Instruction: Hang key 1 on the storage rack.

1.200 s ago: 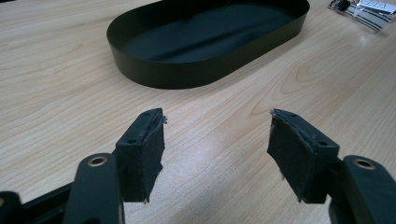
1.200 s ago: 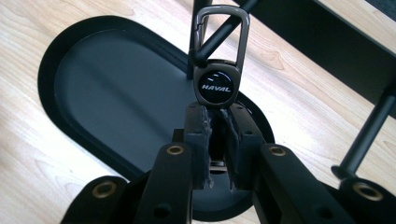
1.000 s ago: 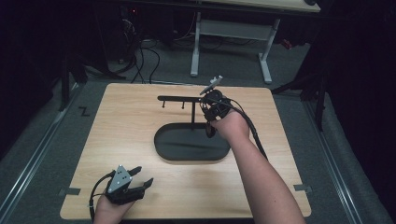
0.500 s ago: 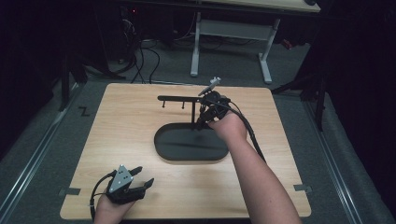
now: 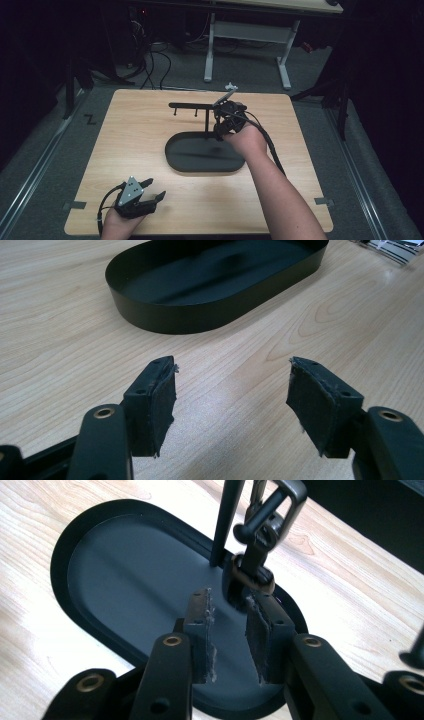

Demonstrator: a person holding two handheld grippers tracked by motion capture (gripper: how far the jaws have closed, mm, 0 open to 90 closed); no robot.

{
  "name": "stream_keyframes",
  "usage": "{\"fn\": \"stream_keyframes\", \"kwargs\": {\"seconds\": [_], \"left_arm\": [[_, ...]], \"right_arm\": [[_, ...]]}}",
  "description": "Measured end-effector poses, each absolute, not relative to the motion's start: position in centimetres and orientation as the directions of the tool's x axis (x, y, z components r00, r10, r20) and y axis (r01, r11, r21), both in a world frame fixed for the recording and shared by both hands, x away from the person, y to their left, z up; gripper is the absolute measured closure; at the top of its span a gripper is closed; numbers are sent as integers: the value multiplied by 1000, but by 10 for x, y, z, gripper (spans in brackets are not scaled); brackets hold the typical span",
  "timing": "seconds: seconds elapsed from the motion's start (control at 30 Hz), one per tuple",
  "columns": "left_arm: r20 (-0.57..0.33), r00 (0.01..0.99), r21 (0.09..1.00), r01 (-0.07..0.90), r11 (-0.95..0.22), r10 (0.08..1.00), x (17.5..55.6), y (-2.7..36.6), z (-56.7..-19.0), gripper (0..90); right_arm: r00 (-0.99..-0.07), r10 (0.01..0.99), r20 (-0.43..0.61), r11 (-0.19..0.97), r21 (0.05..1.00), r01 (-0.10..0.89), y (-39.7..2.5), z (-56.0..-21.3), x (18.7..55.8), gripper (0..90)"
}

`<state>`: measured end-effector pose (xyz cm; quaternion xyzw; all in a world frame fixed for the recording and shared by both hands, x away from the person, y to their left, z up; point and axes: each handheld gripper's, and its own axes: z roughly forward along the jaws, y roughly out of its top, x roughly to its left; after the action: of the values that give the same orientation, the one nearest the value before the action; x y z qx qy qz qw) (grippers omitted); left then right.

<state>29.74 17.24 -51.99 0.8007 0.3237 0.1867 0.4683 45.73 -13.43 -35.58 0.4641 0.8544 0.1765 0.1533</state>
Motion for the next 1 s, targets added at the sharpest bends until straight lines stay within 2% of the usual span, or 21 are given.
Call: {"fn": "stream_keyframes", "kwargs": {"seconds": [0.4,1.0], "left_arm": [[-13,723,871,348,-347,691,298,171,-520,361],[-19,723,864,360,-353,691,298,170,-523,361]], "right_arm": [[-512,856,-77,486,461,742,-151,-362,426,642],[-500,865,-47,449,517,729,-201,-406,364,582]]}}
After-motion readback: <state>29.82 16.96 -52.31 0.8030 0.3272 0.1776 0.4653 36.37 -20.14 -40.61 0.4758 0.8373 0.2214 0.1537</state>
